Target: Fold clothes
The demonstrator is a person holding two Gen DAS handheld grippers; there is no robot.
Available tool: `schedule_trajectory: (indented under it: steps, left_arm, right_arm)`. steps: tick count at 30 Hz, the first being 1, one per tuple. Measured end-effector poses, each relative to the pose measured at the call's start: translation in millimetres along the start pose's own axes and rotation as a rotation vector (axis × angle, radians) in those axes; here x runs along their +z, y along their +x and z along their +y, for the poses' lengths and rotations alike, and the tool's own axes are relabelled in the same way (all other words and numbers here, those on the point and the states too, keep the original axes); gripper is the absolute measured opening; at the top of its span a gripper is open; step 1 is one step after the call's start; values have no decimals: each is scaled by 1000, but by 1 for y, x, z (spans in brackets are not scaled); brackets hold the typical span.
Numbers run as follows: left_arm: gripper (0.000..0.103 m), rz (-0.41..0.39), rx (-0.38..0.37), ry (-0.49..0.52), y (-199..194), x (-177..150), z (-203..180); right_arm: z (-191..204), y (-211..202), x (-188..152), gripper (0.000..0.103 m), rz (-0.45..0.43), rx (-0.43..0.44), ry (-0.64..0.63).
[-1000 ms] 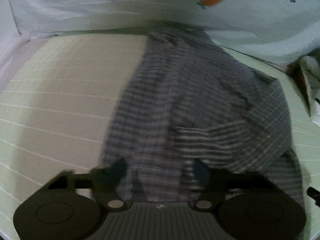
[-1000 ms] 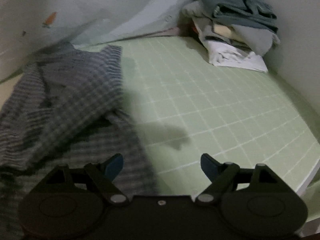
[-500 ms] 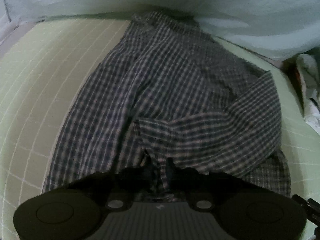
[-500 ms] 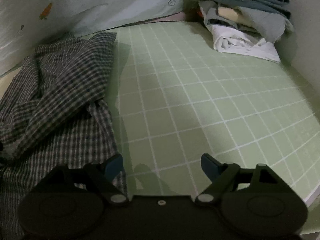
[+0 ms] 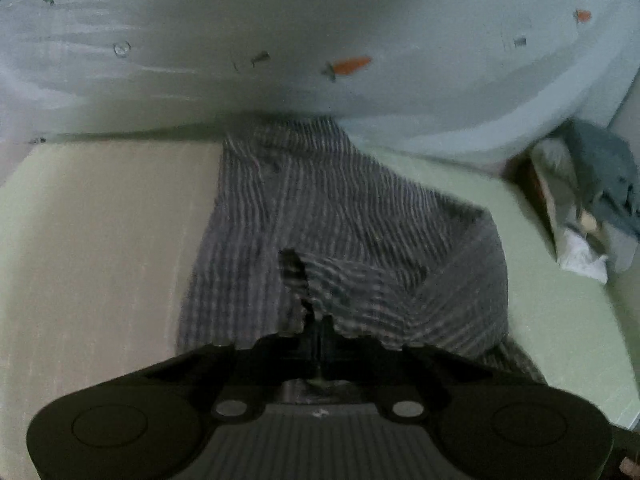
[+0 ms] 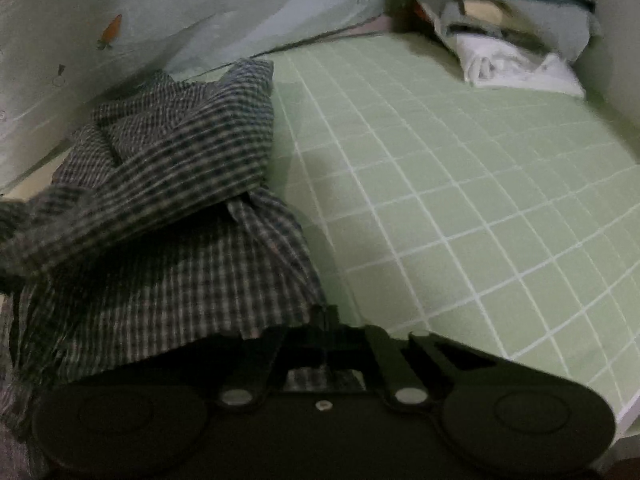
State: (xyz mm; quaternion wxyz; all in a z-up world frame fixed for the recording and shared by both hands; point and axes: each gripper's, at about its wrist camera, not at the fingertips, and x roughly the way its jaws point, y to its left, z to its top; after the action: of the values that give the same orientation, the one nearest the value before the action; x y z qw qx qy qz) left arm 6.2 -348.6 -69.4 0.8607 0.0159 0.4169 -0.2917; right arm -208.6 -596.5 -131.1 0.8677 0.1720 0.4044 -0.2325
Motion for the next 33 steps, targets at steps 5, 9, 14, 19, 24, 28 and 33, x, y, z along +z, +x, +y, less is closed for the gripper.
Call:
schedule_trajectory:
  steps: [5, 9, 14, 19, 24, 28, 33]
  left_arm:
    - [0, -83, -12, 11, -11, 31, 32]
    - [0, -139, -17, 8, -23, 51, 62]
    - [0, -189, -15, 21, -34, 68, 101]
    - [0, -192, 8, 5, -32, 77, 141]
    - [0, -175, 40, -17, -24, 80, 176]
    - [1, -116, 70, -37, -9, 67, 194]
    - [1, -44, 85, -49, 9, 45, 209]
  right_arm:
    - [20, -24, 2, 0, -80, -42, 57]
    - [33, -42, 2, 0, -130, -53, 124]
    - [63, -63, -3, 0, -190, -67, 171]
    - [98, -73, -16, 0, -209, -68, 194]
    - [134, -68, -32, 0, -173, -54, 170]
    - [153, -54, -46, 0, -125, -33, 187]
    - [170, -32, -59, 1, -67, -28, 195]
